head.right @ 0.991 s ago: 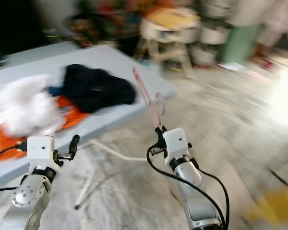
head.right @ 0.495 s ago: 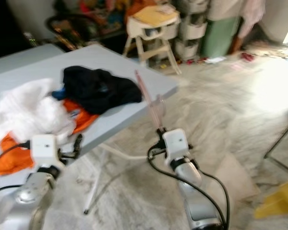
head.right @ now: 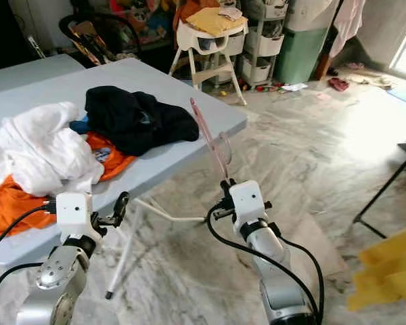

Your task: Hang hanger

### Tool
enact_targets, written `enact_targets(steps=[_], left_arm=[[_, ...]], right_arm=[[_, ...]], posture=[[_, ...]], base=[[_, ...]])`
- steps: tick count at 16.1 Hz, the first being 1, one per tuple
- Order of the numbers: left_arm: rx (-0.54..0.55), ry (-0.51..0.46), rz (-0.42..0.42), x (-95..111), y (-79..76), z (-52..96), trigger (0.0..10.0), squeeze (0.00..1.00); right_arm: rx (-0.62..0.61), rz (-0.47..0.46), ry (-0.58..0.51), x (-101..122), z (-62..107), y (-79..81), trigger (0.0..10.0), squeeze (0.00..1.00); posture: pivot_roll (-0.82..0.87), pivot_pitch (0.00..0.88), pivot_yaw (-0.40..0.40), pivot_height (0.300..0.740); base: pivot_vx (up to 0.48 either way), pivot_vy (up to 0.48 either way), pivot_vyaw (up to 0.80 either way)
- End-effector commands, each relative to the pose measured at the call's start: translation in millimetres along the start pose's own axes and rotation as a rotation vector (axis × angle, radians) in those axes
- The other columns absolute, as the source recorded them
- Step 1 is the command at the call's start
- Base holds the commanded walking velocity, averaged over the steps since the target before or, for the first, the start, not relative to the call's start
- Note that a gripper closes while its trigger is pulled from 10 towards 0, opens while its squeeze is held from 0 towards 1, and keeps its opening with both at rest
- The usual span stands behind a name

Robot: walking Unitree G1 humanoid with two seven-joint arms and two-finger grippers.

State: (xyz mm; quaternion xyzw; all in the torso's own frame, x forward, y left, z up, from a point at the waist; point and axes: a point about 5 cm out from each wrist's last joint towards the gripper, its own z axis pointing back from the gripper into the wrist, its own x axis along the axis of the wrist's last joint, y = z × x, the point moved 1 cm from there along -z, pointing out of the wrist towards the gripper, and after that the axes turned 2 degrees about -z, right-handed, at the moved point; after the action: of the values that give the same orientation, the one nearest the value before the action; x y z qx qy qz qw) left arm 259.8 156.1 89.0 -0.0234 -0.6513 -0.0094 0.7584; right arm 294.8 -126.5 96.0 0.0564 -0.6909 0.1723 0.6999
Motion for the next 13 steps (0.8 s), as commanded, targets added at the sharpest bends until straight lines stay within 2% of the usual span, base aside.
enact_targets(steps=[1, 6, 10, 13], left_arm=[[0.011, -0.006, -0.003, -0.1, -0.2, -0.1, 10.0, 0.00], [-0.007, -0.024, 0.024, -1.3, -4.1, 0.0, 10.0, 0.00], [-0.031, -0.031, 0.021, 0.2, -3.0, -2.0, 10.0, 0.00], [-0.052, -0.029, 0.020, -0.1, -2.2, -3.3, 10.0, 0.00]], right_arm=[[0.017, 0.007, -0.002, 3.0, -3.5, 0.4, 10.0, 0.00], [0.037, 0.015, -0.002, 5.2, -8.6, 2.5, 10.0, 0.00], [0.036, 0.003, 0.000, 4.2, -10.4, 5.8, 10.0, 0.00], [0.022, -0.009, 0.005, 1.0, -8.4, 6.0, 10.0, 0.00]], posture=[[-0.07, 0.000, -0.018, 0.740], [-0.07, 0.000, -0.039, 0.740], [-0.07, 0.000, -0.009, 0.740], [-0.08, 0.000, 0.010, 0.740]], base=[[0.000, 0.000, 0.00], [0.000, 0.000, 0.00], [0.000, 0.000, 0.00], [0.000, 0.000, -0.73]])
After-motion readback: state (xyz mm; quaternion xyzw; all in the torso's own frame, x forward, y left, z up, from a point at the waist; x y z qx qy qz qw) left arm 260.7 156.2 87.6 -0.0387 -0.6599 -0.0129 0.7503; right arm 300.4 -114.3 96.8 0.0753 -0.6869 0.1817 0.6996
